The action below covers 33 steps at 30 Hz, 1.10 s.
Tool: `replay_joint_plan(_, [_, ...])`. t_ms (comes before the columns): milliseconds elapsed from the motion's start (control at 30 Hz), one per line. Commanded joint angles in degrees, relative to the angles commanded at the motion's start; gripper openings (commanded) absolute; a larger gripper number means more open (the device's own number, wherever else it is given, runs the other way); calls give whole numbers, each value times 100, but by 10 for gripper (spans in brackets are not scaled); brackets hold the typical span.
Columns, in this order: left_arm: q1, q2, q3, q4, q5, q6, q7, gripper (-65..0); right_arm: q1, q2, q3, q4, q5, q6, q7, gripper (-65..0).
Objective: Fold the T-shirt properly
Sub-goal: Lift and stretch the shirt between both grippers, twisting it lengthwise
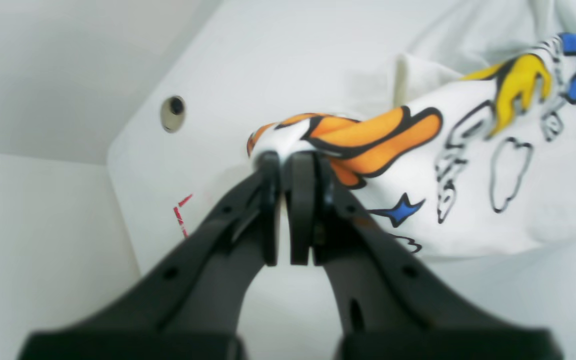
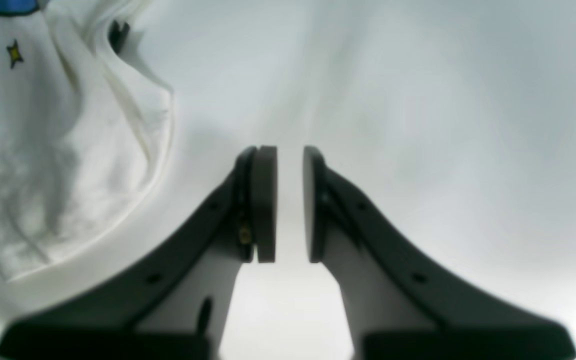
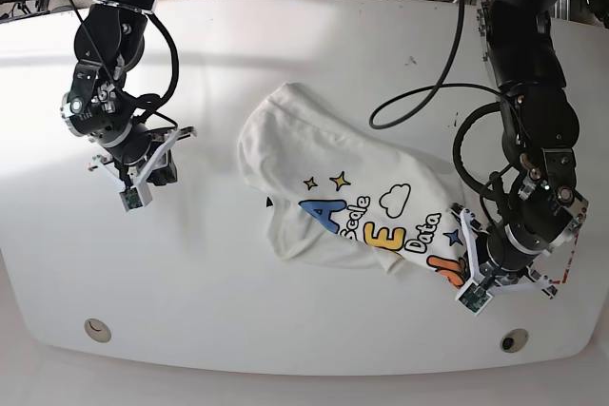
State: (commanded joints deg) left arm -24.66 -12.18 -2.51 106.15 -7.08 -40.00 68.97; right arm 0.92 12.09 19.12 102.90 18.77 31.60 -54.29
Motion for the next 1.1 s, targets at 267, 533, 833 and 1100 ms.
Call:
replay_joint_plan(267, [738, -53, -448, 105, 9, 0, 0, -650, -44, -431, 9, -457, 1424, -9, -475, -295])
replay_joint_plan(533, [1284, -237, -519, 246, -18, 0, -26, -650, 176, -633, -35, -1336, 1565, -53, -466, -171])
replay_joint_plan(833, [1547, -237, -677, 440, -18, 0, -26, -650, 431, -642, -475, -2251, 1591, -18, -466, -197])
replay_joint_plan(1100, [1424, -246, -677, 457, -9, 0, -26, -650, 404, -791, -958, -2242, 1600, -35, -466, -257])
